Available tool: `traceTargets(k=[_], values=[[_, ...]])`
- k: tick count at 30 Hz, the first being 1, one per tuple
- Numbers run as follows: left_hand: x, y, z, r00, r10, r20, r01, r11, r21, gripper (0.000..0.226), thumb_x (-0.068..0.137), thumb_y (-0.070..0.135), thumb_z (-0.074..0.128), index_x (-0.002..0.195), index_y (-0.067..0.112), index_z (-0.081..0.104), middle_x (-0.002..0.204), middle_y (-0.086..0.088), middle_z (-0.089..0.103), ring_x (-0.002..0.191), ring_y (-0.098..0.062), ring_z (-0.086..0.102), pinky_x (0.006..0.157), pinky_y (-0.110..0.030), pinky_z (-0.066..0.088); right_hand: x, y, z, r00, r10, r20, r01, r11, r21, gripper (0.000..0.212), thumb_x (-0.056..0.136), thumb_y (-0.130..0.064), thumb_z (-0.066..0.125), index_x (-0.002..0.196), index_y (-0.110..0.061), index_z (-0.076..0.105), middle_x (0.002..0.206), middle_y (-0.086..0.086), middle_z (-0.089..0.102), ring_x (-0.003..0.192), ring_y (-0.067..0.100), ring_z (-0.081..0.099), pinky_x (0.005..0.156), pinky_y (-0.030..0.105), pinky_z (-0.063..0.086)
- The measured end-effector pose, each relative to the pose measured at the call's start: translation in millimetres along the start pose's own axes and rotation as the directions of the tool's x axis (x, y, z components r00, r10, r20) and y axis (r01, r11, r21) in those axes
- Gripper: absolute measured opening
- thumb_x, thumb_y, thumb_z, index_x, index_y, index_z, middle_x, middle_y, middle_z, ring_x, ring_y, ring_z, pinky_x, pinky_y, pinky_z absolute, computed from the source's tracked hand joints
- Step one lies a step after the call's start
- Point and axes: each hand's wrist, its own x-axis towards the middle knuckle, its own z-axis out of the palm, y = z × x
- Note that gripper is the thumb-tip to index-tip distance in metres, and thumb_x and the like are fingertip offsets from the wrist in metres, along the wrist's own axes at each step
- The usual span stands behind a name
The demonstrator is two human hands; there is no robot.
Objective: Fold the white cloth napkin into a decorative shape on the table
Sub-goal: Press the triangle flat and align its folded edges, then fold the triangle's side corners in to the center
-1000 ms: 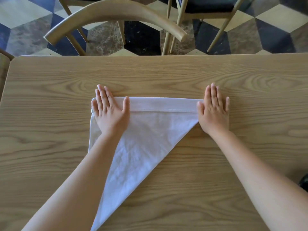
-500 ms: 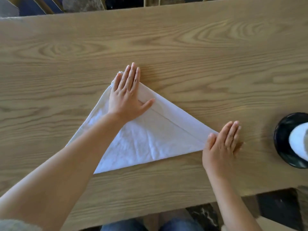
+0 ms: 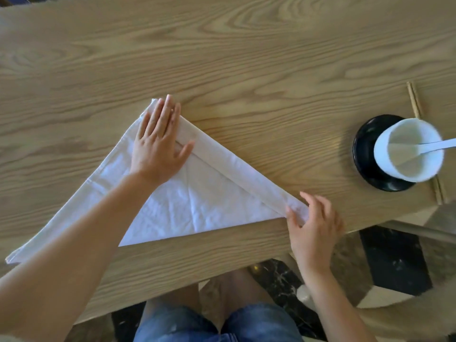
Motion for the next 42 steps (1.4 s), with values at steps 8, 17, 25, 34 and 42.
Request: traceTargets(k=[8,17,25,34,42], values=[[-32.6,0.9,2.2,0.993,-0.115,0.001,0.115,0.993,-0.005,0.069,0.088,0.055,0.023,0.148,0.021,0.021,0.157,-0.005,0.014,0.144,-0.016,0.007,0.115,-0.039,-0.003,35.2,17.8,-32.3,0.949,-0.116,0.294,0.085,0.990,0.116,0.015,0.078,-0.013,0.070,0.082,-0.021,0.057,0.074,-0.012,0.057,0.073,0.015,0.055,0.080,0.040,0.043],[-33.6,-0.1,-0.1,0.986,-0.156,-0.061,0.144,0.974,-0.175,0.065,0.090,0.049,0.019,0.147,0.018,0.022,0.155,-0.002,0.021,0.143,-0.011,0.011,0.116,-0.034,-0.002,70.8,-37.2,-99.8,0.680,-0.382,0.626,-0.005,0.852,0.524,0.027,0.082,-0.006,0.053,0.071,-0.027,0.066,0.070,0.006,0.062,0.062,0.026,0.051,0.057,0.021,0.039],[-37.1,-3.6,-5.9,0.977,-0.174,-0.125,0.108,0.904,-0.414,0.086,0.088,0.065,0.008,0.148,0.004,0.015,0.150,-0.002,0.033,0.137,-0.014,0.033,0.116,-0.041,0.013,105.0,-134.6,-65.1,0.582,-0.605,0.544,0.184,0.749,0.637,0.007,0.076,-0.029,0.062,0.075,-0.036,0.065,0.072,-0.016,0.061,0.062,0.004,0.048,0.059,0.018,0.039],[-35.4,-6.2,-1.5,0.957,-0.219,-0.190,0.106,0.874,-0.475,0.081,0.090,0.058,0.026,0.148,0.011,-0.005,0.149,-0.003,0.036,0.138,-0.004,0.024,0.113,-0.043,0.022,151.6,-232.3,32.3,0.407,-0.627,0.664,0.289,0.778,0.558,0.009,0.086,-0.010,0.055,0.089,-0.015,0.061,0.073,-0.007,0.061,0.064,0.006,0.052,0.066,0.024,0.041],[-32.9,-9.7,5.4,0.943,-0.245,-0.224,0.134,0.898,-0.419,0.072,0.091,0.034,0.046,0.146,0.003,0.012,0.151,-0.009,0.031,0.137,-0.017,0.032,0.112,-0.038,0.027,157.3,-258.7,62.6,0.489,-0.617,0.617,0.417,0.786,0.456,0.013,0.085,-0.034,0.058,0.073,-0.033,0.059,0.071,-0.018,0.060,0.072,0.000,0.053,0.100,0.048,0.033]])
